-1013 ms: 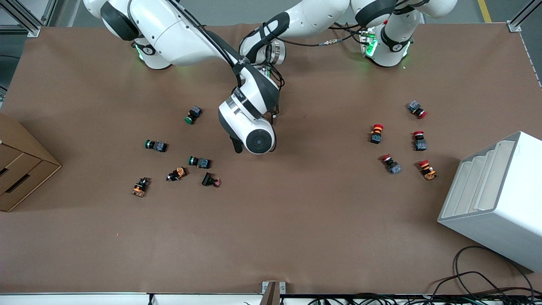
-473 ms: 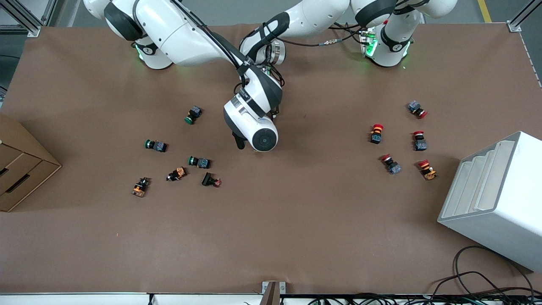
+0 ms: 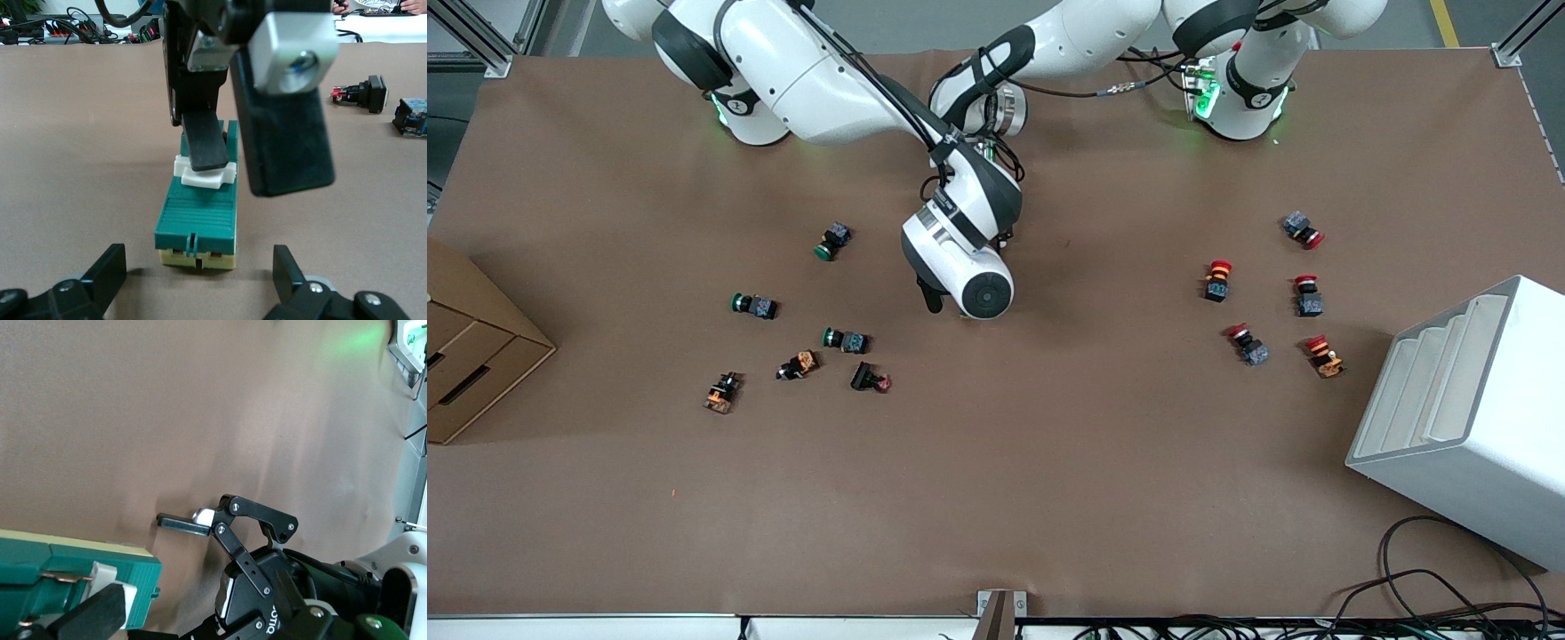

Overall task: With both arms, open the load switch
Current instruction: 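Press the white lever down into the teal switch with the right gripper, then raise the right gripper off the switch and draw it back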

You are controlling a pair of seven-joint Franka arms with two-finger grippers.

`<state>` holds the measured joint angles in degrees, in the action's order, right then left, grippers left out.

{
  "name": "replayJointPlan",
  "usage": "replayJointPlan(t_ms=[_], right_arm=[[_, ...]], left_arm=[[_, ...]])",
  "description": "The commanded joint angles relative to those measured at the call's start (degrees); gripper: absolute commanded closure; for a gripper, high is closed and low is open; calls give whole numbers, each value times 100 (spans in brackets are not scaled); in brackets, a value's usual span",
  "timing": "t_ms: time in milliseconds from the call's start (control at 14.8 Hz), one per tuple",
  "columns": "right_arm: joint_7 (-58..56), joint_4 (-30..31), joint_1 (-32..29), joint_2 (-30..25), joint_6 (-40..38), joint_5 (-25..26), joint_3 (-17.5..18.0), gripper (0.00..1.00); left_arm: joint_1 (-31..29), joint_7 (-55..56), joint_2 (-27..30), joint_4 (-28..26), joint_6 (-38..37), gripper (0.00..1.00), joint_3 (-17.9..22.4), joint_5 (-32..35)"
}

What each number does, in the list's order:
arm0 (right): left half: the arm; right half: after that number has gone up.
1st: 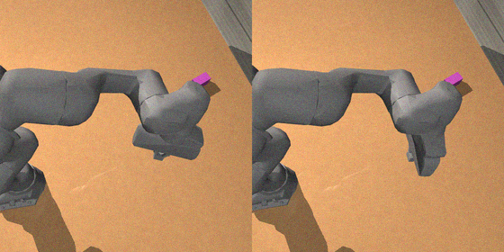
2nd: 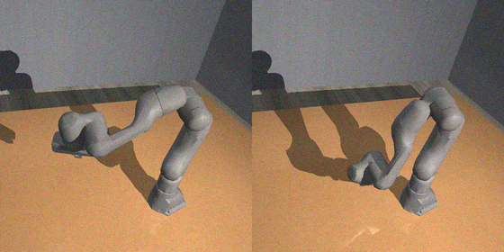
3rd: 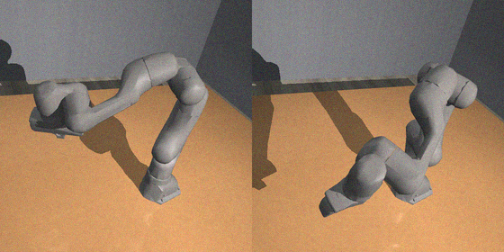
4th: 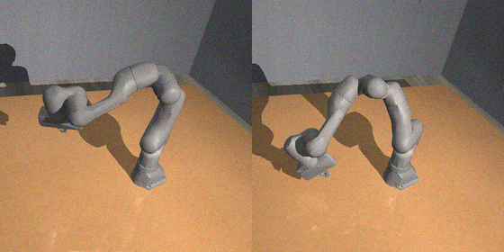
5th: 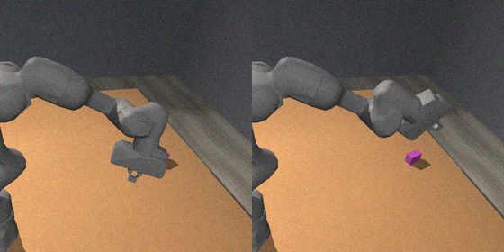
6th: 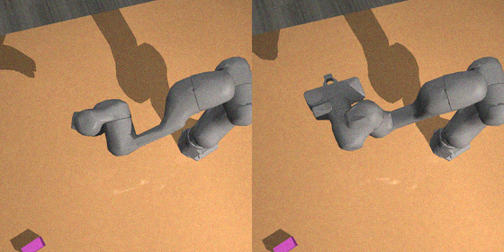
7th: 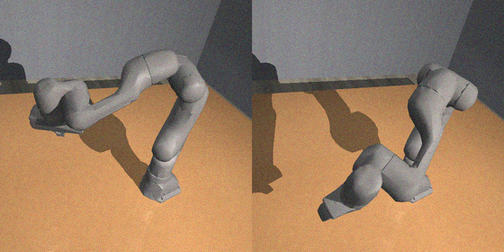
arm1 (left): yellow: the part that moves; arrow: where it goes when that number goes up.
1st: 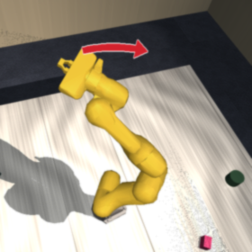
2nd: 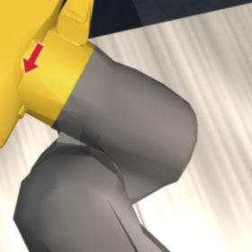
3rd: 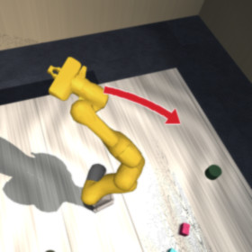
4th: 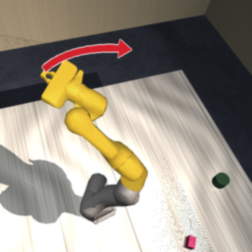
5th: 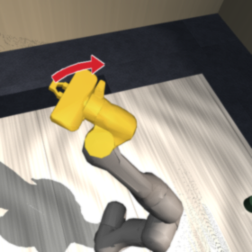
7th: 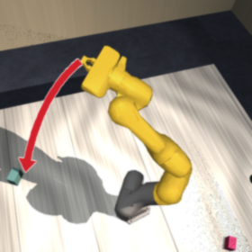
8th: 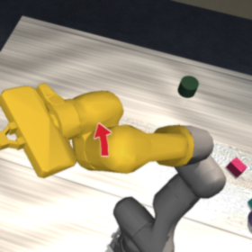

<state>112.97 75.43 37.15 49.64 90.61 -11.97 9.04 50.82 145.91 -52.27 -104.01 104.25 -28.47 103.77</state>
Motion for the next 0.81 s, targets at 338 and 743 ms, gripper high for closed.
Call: replayJointPlan(t_ms=[338,743], right_arm=[[-1871,-643,-752,-279,-842,229,-86,0],[-4919,-574,-1576,-1086,-931,1443,-95,0]], left_arm=[[42,-89,-29,91,-36,2,26,82],[42,-89,-20,100,-36,2,26,82]])
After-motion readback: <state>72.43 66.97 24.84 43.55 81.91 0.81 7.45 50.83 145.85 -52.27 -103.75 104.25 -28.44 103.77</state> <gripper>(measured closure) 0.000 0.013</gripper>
